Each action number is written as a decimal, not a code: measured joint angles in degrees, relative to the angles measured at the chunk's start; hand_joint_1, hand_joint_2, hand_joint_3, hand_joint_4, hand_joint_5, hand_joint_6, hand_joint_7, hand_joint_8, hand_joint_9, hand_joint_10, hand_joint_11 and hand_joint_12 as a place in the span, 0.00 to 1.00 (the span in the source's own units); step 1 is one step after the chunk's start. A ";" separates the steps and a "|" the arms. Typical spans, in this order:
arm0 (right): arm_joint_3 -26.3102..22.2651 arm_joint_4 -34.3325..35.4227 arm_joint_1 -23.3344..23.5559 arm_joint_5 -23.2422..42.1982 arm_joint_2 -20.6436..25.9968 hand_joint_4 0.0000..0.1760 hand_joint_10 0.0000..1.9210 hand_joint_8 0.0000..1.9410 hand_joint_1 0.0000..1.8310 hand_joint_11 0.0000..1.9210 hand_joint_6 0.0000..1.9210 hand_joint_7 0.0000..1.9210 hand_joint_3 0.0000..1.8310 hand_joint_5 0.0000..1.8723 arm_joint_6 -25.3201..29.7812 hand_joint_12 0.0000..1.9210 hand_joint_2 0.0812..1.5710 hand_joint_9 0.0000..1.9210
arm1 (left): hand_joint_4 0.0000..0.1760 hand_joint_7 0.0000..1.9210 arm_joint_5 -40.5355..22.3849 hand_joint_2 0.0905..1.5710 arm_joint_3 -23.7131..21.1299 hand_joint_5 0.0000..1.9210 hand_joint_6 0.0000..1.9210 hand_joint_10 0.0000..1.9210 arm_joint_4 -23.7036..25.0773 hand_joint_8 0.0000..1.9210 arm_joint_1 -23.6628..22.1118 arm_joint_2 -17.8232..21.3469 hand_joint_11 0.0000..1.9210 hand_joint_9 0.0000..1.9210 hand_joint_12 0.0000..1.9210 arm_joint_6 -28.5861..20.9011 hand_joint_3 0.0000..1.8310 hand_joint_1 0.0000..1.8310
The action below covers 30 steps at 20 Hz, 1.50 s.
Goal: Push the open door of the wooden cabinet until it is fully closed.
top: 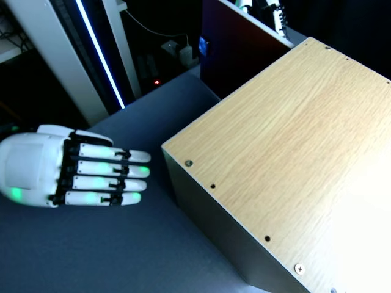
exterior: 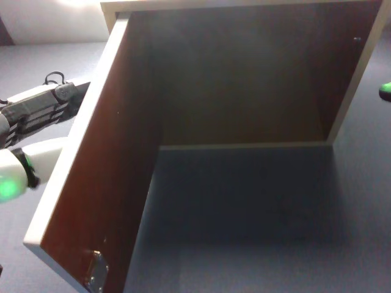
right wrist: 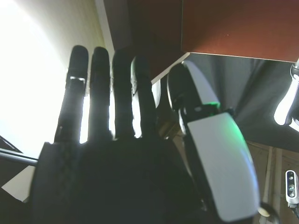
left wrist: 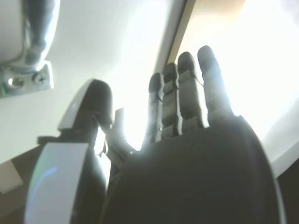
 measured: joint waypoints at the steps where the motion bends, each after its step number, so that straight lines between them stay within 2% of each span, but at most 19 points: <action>1: 0.00 0.00 0.00 0.00 0.00 0.00 0.00 0.00 0.32 0.06 0.00 0.21 0.00 0.21 0.00 0.30 0.87 0.20 | 0.00 0.11 0.00 0.93 0.00 0.09 0.00 0.00 -0.02 0.00 0.00 0.00 0.07 0.10 0.03 0.00 0.01 0.13; 4: 0.00 0.00 0.00 0.02 0.00 0.00 0.00 0.00 0.32 0.11 0.00 0.18 0.00 0.20 0.02 0.17 0.86 0.17 | 0.00 0.13 0.02 0.92 0.24 0.09 0.00 0.00 0.42 0.00 0.00 -0.07 0.11 0.14 0.03 0.02 0.00 0.13; 6: 0.00 0.00 -0.02 -0.02 0.00 0.07 0.00 0.00 0.30 0.13 0.00 0.14 0.00 0.18 0.00 0.09 0.86 0.14 | 0.00 0.10 0.50 0.93 0.24 0.08 0.00 0.00 1.27 0.00 0.00 -0.04 0.09 0.10 0.01 0.02 0.00 0.14; 9: 0.00 0.02 -0.02 0.00 0.02 0.01 0.00 0.00 0.30 0.14 0.00 0.12 0.00 0.16 0.00 0.08 0.86 0.13 | 0.12 0.11 2.56 0.94 0.22 0.08 0.00 0.00 3.23 0.00 0.00 0.09 0.10 0.10 0.01 0.00 0.00 0.09; 10: 0.00 -0.04 -0.02 0.00 0.07 0.03 0.00 0.00 0.30 0.13 0.00 0.12 0.00 0.16 0.02 0.07 0.86 0.12 | 0.00 0.11 3.06 0.95 0.22 0.09 0.00 0.00 3.80 0.00 0.00 0.17 0.10 0.10 0.01 0.00 0.00 0.10; 13: 0.28 -0.07 0.00 0.00 0.07 0.01 0.00 0.00 0.32 0.13 0.00 0.12 0.00 0.17 0.02 0.06 0.86 0.12 | 0.00 0.09 3.87 0.97 0.57 0.07 0.00 0.00 5.79 0.00 -0.31 0.17 0.08 0.08 0.00 0.02 0.00 0.06; 15: 0.31 -0.07 -0.02 0.00 0.04 0.04 0.00 0.00 0.30 0.13 0.00 0.13 0.00 0.17 0.02 0.06 0.86 0.12 | 0.00 0.09 4.31 0.97 1.01 0.08 0.00 0.00 7.10 0.00 -1.27 -0.37 0.09 0.09 0.00 -0.02 0.00 0.09; 18: 0.39 -0.07 -0.02 -0.02 0.04 0.00 0.00 0.00 0.31 0.13 0.00 0.14 0.00 0.18 0.02 0.06 0.86 0.13 | 0.00 0.11 4.92 0.96 1.55 0.09 0.00 0.00 8.31 0.00 -2.34 -1.20 0.11 0.11 0.01 0.00 0.00 0.13; 19: 0.48 -0.04 0.00 0.02 -0.02 0.00 0.00 0.00 0.31 0.13 0.00 0.14 0.00 0.18 0.02 0.06 0.86 0.13 | 0.02 0.11 5.03 0.96 1.75 0.09 0.00 0.00 8.66 0.00 -2.71 -1.42 0.12 0.12 0.01 0.00 0.00 0.12; 21: 0.46 -0.11 -0.02 -0.02 -0.07 0.01 0.00 0.00 0.31 0.12 0.00 0.14 0.00 0.18 0.04 0.05 0.86 0.13 | 0.21 0.09 5.49 0.97 2.86 0.07 0.00 0.00 10.88 0.00 -3.87 -2.29 0.08 0.09 0.00 0.00 0.00 0.12; 22: 0.46 -0.11 -0.02 -0.02 -0.07 0.01 0.00 0.00 0.31 0.12 0.00 0.14 0.00 0.18 0.02 0.05 0.86 0.13 | 0.21 0.09 5.51 0.97 2.86 0.07 0.00 0.00 11.19 0.00 -4.00 -2.29 0.08 0.09 0.00 0.02 0.00 0.12; 23: 0.48 -0.07 -0.02 -0.02 -0.07 0.06 0.00 0.00 0.30 0.13 0.00 0.14 0.00 0.18 0.02 0.06 0.86 0.13 | 0.26 0.09 5.57 0.97 2.84 0.07 0.00 0.00 11.85 0.00 -4.31 -2.36 0.08 0.09 0.00 0.00 0.00 0.12; 24: 0.48 -0.02 -0.02 -0.02 -0.07 0.06 0.00 0.00 0.29 0.14 0.00 0.14 0.00 0.18 0.02 0.06 0.86 0.14 | 0.29 0.09 5.79 0.97 2.84 0.07 0.00 0.00 12.76 0.00 -4.76 -2.36 0.08 0.09 0.00 0.00 0.00 0.12; 26: 0.48 -0.09 -0.02 0.00 -0.07 0.02 0.00 0.00 0.30 0.14 0.00 0.14 0.00 0.18 0.02 0.06 0.86 0.14 | 0.13 0.09 5.88 0.98 2.84 0.08 0.00 0.00 14.34 0.00 -5.53 -2.38 0.07 0.09 0.00 0.00 0.00 0.09; 29: 0.48 -0.07 0.00 -0.04 -0.07 0.05 0.00 0.00 0.29 0.14 0.00 0.15 0.00 0.18 0.02 0.05 0.86 0.14 | 0.17 0.09 6.62 0.99 3.10 0.06 0.00 0.00 16.81 0.00 -7.50 -3.10 0.07 0.09 0.00 -0.02 0.00 0.07; 30: 0.46 -0.07 0.00 -0.04 -0.09 0.03 0.00 0.00 0.29 0.15 0.00 0.15 0.00 0.18 0.02 0.05 0.86 0.15 | 0.15 0.10 7.41 0.99 3.50 0.06 0.00 0.00 17.99 0.00 -8.26 -3.39 0.08 0.10 0.01 0.02 0.00 0.08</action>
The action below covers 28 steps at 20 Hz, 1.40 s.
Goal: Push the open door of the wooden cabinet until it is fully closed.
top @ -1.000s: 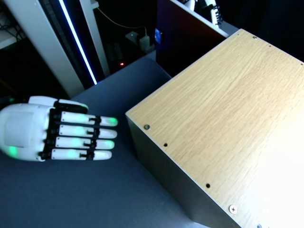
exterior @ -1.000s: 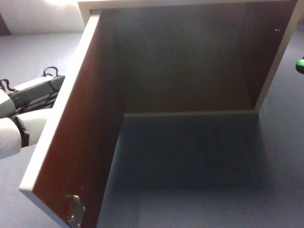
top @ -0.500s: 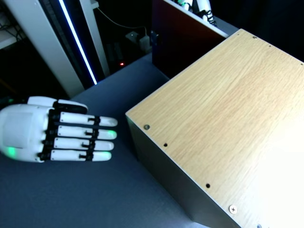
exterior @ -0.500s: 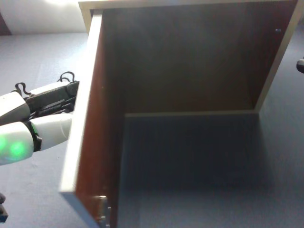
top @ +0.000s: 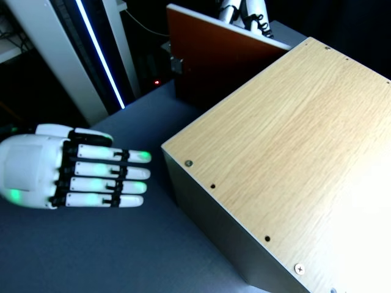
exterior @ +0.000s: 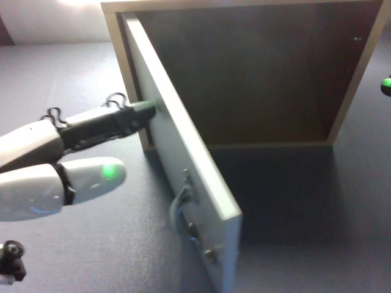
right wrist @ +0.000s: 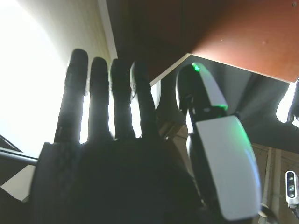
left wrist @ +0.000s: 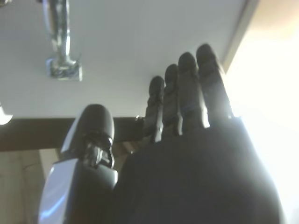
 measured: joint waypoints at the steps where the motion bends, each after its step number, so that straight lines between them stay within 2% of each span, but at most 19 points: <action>1: 0.00 0.02 0.00 0.04 -0.09 0.06 0.00 0.00 0.29 0.15 0.00 0.15 0.00 0.19 0.02 0.05 0.86 0.15 | 0.17 0.11 1.16 0.99 0.17 0.05 0.00 0.00 1.03 0.00 -1.01 -0.31 0.08 0.10 0.01 -0.04 0.00 0.09; 3: 0.00 0.00 0.00 0.02 -0.26 0.02 0.00 0.00 0.29 0.15 0.00 0.16 0.00 0.19 0.02 0.05 0.86 0.15 | 0.14 0.09 2.91 0.99 0.81 0.04 0.00 0.00 2.82 0.00 -2.97 -1.36 0.09 0.10 0.01 -0.02 0.00 0.05; 4: 0.00 -0.04 0.00 0.02 -0.28 0.00 0.00 0.00 0.30 0.15 0.00 0.16 0.00 0.19 0.02 0.05 0.86 0.15 | 0.12 0.09 3.93 0.99 1.03 0.04 0.00 0.00 3.37 0.00 -3.98 -1.92 0.09 0.10 0.01 -0.07 0.00 0.05; 6: 0.00 0.07 0.00 0.04 -0.26 0.03 0.00 0.00 0.31 0.15 0.00 0.16 0.00 0.19 0.04 0.05 0.86 0.15 | 0.04 0.09 5.84 0.99 1.92 0.04 0.00 0.00 4.17 0.00 -5.44 -3.26 0.08 0.10 0.00 0.00 0.00 0.06; 7: 0.00 0.09 -0.02 0.00 -0.26 0.00 0.00 0.00 0.31 0.16 0.00 0.16 0.00 0.19 0.04 0.05 0.87 0.16 | 0.00 0.08 6.62 1.00 2.29 0.04 0.00 0.00 4.66 0.00 -5.92 -3.78 0.08 0.09 0.00 -0.02 0.00 0.07; 10: 0.00 0.07 -0.02 0.02 -0.26 0.00 0.00 0.00 0.31 0.15 0.00 0.16 0.00 0.19 0.07 0.04 0.86 0.15 | 0.00 0.06 8.68 1.00 2.62 0.04 0.00 0.00 5.92 0.00 -7.32 -4.96 0.05 0.06 0.00 -0.02 0.02 0.05; 12: 0.00 0.04 -0.02 0.02 -0.26 0.06 0.00 0.00 0.31 0.15 0.00 0.16 0.00 0.19 0.09 0.04 0.86 0.15 | 0.00 0.06 9.16 1.00 2.95 0.04 0.00 0.00 6.71 0.00 -8.13 -5.88 0.05 0.07 0.00 -0.04 0.03 0.02; 14: 0.00 0.09 0.00 0.02 -0.26 0.02 0.00 0.00 0.32 0.16 0.00 0.17 0.00 0.20 0.09 0.04 0.86 0.16 | 0.00 0.07 9.77 1.00 3.58 0.03 0.00 0.00 6.80 0.00 -8.90 -6.86 0.06 0.06 0.00 -0.04 0.03 0.00; 16: 0.02 0.15 -0.02 0.00 -0.28 0.03 0.00 0.00 0.32 0.16 0.00 0.16 0.00 0.20 0.11 0.04 0.86 0.16 | 0.00 0.07 10.64 1.00 4.20 0.04 0.00 0.00 6.75 0.01 -9.90 -7.82 0.05 0.07 0.00 -0.04 0.04 0.00; 19: 0.00 0.17 0.00 0.02 -0.26 0.00 0.00 0.00 0.32 0.17 0.00 0.16 0.00 0.20 0.11 0.05 0.86 0.16 | 0.00 0.10 12.09 1.00 4.83 0.07 0.00 0.00 7.54 0.00 -12.15 -9.18 0.06 0.08 0.00 -0.02 0.04 0.06; 22: 0.00 0.20 -0.02 0.04 -0.28 0.06 0.00 0.00 0.31 0.16 0.00 0.16 0.00 0.20 0.13 0.04 0.86 0.16 | 0.00 0.09 13.29 1.00 5.60 0.07 0.00 0.00 7.72 0.00 -14.51 -11.32 0.06 0.09 0.01 -0.02 0.02 0.15; 25: 0.00 0.24 0.00 0.04 -0.28 0.00 0.00 0.00 0.30 0.17 0.00 0.16 0.00 0.19 0.13 0.04 0.87 0.16 | 0.00 0.10 16.22 0.97 6.34 0.09 0.00 0.00 8.57 0.00 -16.92 -13.20 0.08 0.10 0.01 -0.02 0.00 0.29; 28: 0.00 0.28 -0.02 0.04 -0.33 0.02 0.00 0.00 0.26 0.17 0.00 0.16 0.00 0.20 0.13 0.04 0.85 0.16 | 0.00 0.11 17.35 0.97 6.43 0.08 0.00 0.00 7.82 0.00 -18.56 -13.77 0.08 0.10 0.01 -0.02 0.00 0.22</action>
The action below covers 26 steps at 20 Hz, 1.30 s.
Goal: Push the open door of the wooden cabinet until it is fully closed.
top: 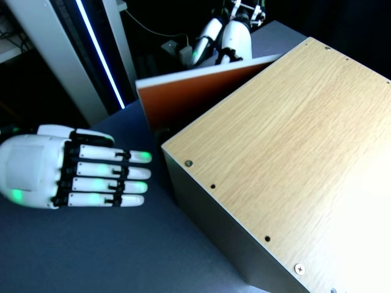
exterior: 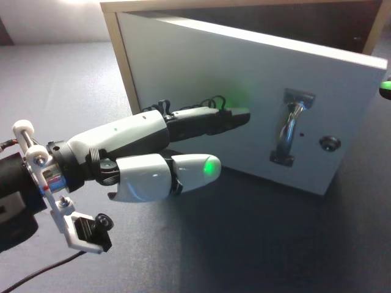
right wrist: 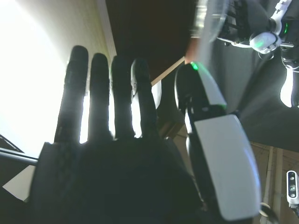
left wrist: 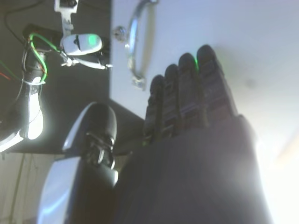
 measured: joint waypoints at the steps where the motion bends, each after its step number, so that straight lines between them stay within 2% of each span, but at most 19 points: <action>1: 0.00 0.13 0.00 -0.02 0.00 0.04 0.00 0.00 0.24 0.17 0.00 0.17 0.00 0.20 0.00 0.04 0.84 0.16 | 0.00 0.11 0.46 0.97 0.15 0.09 0.00 0.00 -0.61 0.00 -0.28 -0.28 0.08 0.10 0.01 0.00 0.00 0.24; 3: 0.00 0.09 -0.02 0.20 0.00 0.05 0.00 0.00 0.25 0.17 0.00 0.17 0.00 0.20 0.02 0.04 0.85 0.16 | 0.00 0.10 0.83 0.95 0.94 0.11 0.00 0.00 -2.21 0.00 -1.01 -1.01 0.10 0.10 0.01 -0.02 0.00 0.27; 4: 0.00 0.11 -0.04 0.17 0.00 0.00 0.00 0.00 0.29 0.15 0.00 0.16 0.00 0.20 0.00 0.03 0.86 0.16 | 0.00 0.10 0.87 0.93 1.42 0.11 0.00 0.00 -3.61 0.00 -1.36 -1.40 0.09 0.09 0.01 -0.07 0.00 0.30; 5: 0.00 0.15 -0.04 0.17 0.00 0.00 0.00 0.00 0.29 0.15 0.00 0.16 0.00 0.20 0.02 0.03 0.86 0.16 | 0.00 0.10 1.29 0.93 1.77 0.11 0.00 0.00 -4.52 0.00 -1.68 -1.62 0.09 0.09 0.01 -0.04 0.00 0.30; 6: 0.00 0.15 -0.04 0.20 0.00 0.00 0.00 0.00 0.31 0.15 0.00 0.17 0.00 0.20 0.02 0.04 0.86 0.16 | 0.00 0.10 1.33 0.95 2.47 0.10 0.00 0.00 -5.22 0.00 -2.34 -2.05 0.10 0.10 0.02 -0.04 0.00 0.21; 10: 0.00 0.26 -0.04 0.11 -0.07 0.00 0.00 0.00 0.31 0.16 0.00 0.17 0.00 0.20 0.07 0.04 0.87 0.17 | 0.00 0.07 0.85 0.97 3.63 0.07 0.00 0.00 -6.73 0.00 -4.04 -2.47 0.07 0.07 0.01 -0.02 0.00 0.11; 11: 0.00 0.31 -0.04 0.22 -0.07 0.00 0.00 0.00 0.31 0.16 0.00 0.17 0.00 0.20 0.07 0.04 0.87 0.17 | 0.00 0.07 0.94 0.97 3.63 0.07 0.00 0.00 -6.54 0.00 -4.33 -2.49 0.07 0.07 0.01 0.00 0.00 0.11; 12: 0.00 0.35 -0.04 0.20 -0.07 0.00 0.01 0.00 0.32 0.17 0.00 0.18 0.00 0.21 0.07 0.05 0.87 0.18 | 0.00 0.05 0.90 0.97 3.89 0.06 0.00 0.00 -6.54 0.00 -4.61 -3.06 0.06 0.06 0.00 -0.07 0.00 0.16; 15: 0.00 0.13 -0.04 0.28 -0.07 0.00 0.00 0.00 0.31 0.18 0.00 0.18 0.00 0.21 0.11 0.05 0.87 0.18 | 0.00 0.06 1.20 0.97 4.13 0.06 0.00 0.00 -6.45 0.00 -4.90 -3.52 0.06 0.06 0.01 -0.09 0.00 0.17; 16: 0.00 0.37 -0.04 0.20 -0.11 0.00 0.00 0.00 0.31 0.18 0.00 0.17 0.00 0.20 0.13 0.05 0.87 0.17 | 0.00 0.06 0.72 0.97 3.32 0.06 0.00 0.00 -7.30 0.00 -4.35 -3.08 0.07 0.06 0.01 -0.07 0.00 0.17; 20: -0.07 0.44 -0.04 0.39 -0.31 0.00 0.00 0.00 0.33 0.16 0.00 0.17 0.00 0.20 0.15 0.04 0.87 0.17 | 0.00 0.06 -4.33 0.99 -0.79 0.03 0.00 0.00 -7.87 0.00 0.22 1.40 0.08 0.07 0.02 -0.02 0.00 0.01; 21: -0.22 0.52 -0.04 0.72 -0.31 0.00 0.00 0.00 0.30 0.18 0.00 0.18 0.00 0.20 0.15 0.05 0.87 0.18 | 0.00 0.09 -5.70 0.98 -1.88 0.06 0.00 0.00 -8.09 0.00 1.86 2.71 0.10 0.10 0.10 -0.02 0.00 0.10; 22: -0.52 0.94 -0.04 1.36 -0.33 0.00 0.00 0.00 0.30 0.18 0.00 0.18 0.00 0.20 0.17 0.05 0.87 0.18 | 0.00 0.09 -6.95 0.98 -2.75 0.06 0.00 0.00 -8.55 0.00 3.26 3.78 0.10 0.10 0.10 -0.07 0.00 0.10; 23: -0.81 1.05 -0.04 2.43 -0.33 0.00 0.00 0.00 0.30 0.18 0.00 0.18 0.00 0.20 0.17 0.05 0.87 0.18 | 0.00 0.06 -8.46 0.99 -3.69 0.03 0.00 0.00 -9.25 0.00 5.07 5.18 0.04 0.08 0.17 0.00 0.02 0.03; 24: -1.05 1.18 -0.04 3.37 -0.33 0.00 0.00 0.00 0.33 0.18 0.00 0.17 0.00 0.20 0.20 0.05 0.87 0.17 | 0.00 0.06 -9.33 1.00 -4.20 0.02 0.00 0.00 -9.92 0.00 6.43 6.21 0.01 0.08 0.20 0.00 0.01 0.01; 25: -1.25 1.36 -0.04 4.04 -0.33 0.00 0.00 0.00 0.32 0.16 0.00 0.15 0.00 0.20 0.22 0.04 0.87 0.15 | 0.07 0.08 -10.27 0.99 -4.59 0.05 0.00 0.00 -11.13 0.00 7.56 7.02 0.00 0.10 0.27 0.00 0.00 0.03; 26: -1.55 1.77 -0.04 5.18 -0.31 0.00 0.00 0.00 0.30 0.15 0.00 0.15 0.00 0.19 0.20 0.03 0.87 0.13 | 0.00 0.11 -12.20 0.98 -5.05 0.08 0.01 0.01 -13.81 0.00 9.31 8.63 0.01 0.12 0.31 0.00 0.00 0.11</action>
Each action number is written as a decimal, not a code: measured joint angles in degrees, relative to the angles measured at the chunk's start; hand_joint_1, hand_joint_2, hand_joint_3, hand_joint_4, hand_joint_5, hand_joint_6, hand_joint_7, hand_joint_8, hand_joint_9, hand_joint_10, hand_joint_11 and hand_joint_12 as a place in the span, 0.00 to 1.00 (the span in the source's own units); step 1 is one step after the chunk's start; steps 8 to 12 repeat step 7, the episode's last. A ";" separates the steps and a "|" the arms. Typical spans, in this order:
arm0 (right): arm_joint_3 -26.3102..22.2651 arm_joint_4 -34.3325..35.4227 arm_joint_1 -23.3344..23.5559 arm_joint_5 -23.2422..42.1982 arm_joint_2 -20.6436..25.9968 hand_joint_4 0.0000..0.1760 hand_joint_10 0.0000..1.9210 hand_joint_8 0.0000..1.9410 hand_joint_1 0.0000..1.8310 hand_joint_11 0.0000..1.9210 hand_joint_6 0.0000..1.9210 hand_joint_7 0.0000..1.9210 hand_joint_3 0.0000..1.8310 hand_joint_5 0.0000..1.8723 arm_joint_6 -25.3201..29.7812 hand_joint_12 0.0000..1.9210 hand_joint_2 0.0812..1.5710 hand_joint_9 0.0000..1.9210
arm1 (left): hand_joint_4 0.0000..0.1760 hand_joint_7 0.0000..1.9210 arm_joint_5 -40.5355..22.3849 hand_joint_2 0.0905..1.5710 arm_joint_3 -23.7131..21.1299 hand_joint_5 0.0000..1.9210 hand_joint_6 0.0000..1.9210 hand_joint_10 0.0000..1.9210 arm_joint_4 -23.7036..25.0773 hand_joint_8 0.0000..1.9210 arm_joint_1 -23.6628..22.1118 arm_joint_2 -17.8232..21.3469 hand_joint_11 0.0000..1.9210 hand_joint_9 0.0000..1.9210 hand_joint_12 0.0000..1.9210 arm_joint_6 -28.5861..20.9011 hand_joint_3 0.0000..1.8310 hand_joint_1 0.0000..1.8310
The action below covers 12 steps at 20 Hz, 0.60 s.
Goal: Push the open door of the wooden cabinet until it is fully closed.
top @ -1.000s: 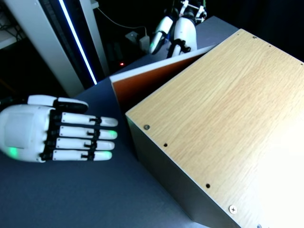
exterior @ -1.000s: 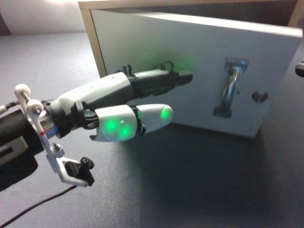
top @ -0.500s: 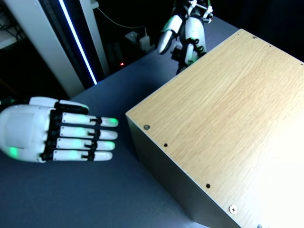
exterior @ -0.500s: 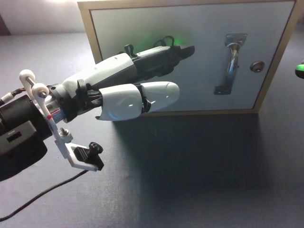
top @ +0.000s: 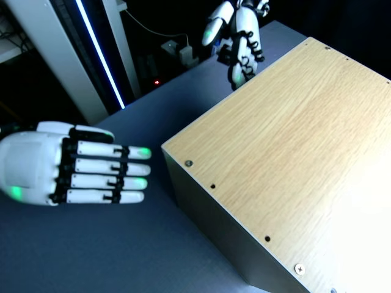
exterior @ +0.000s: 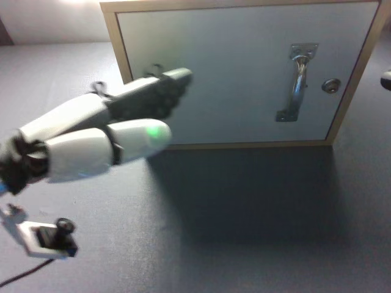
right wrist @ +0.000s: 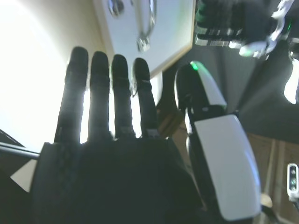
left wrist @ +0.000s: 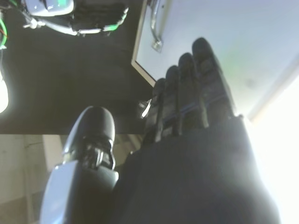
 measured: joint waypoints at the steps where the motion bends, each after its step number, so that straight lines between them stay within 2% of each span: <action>1: -0.07 0.28 0.00 0.96 0.00 0.00 0.00 0.00 0.31 0.16 0.00 0.16 0.00 0.19 0.02 0.03 0.87 0.13 | 0.00 0.12 -1.92 0.96 -0.17 0.10 0.01 0.00 -1.81 0.00 1.22 1.11 0.00 0.13 0.32 0.00 0.00 0.16; 2: -0.07 0.76 0.00 2.23 0.02 0.00 0.00 0.00 0.40 0.14 0.00 0.16 0.00 0.19 0.00 0.03 0.86 0.14 | 0.00 0.13 -4.07 0.93 -0.48 0.11 0.01 0.00 -3.72 0.00 2.38 2.14 0.01 0.13 0.32 0.09 0.00 0.18; 5: -0.07 2.73 0.00 5.42 0.02 0.00 0.00 0.00 0.38 0.15 0.00 0.16 0.00 0.18 0.00 0.03 0.88 0.14 | 0.00 0.13 -10.05 0.92 -1.66 0.12 0.00 0.00 -7.43 0.00 5.27 3.56 0.01 0.13 0.33 0.00 0.00 0.24; 6: -0.07 3.06 0.00 6.29 0.02 0.00 0.01 0.01 0.40 0.17 0.01 0.17 0.00 0.19 0.00 0.04 0.87 0.16 | 0.00 0.11 -12.20 0.92 -2.10 0.11 0.00 0.00 -7.91 0.00 6.47 3.87 0.00 0.11 0.29 0.13 0.00 0.27; 7: -0.07 3.19 0.00 7.76 0.09 0.00 0.00 0.01 0.42 0.16 0.00 0.19 0.00 0.21 0.00 0.12 0.86 0.19 | 0.00 0.13 -15.85 0.91 -2.84 0.13 0.00 0.00 -8.98 0.00 8.46 4.17 0.03 0.14 0.28 0.00 0.00 0.27; 12: -0.07 3.19 0.00 7.76 0.09 0.00 0.00 0.01 0.42 0.16 0.00 0.19 0.00 0.21 0.00 0.12 0.86 0.19 | 0.00 0.13 -15.85 0.91 -2.84 0.13 0.00 0.00 -8.98 0.00 8.46 4.17 0.03 0.14 0.28 0.00 0.00 0.27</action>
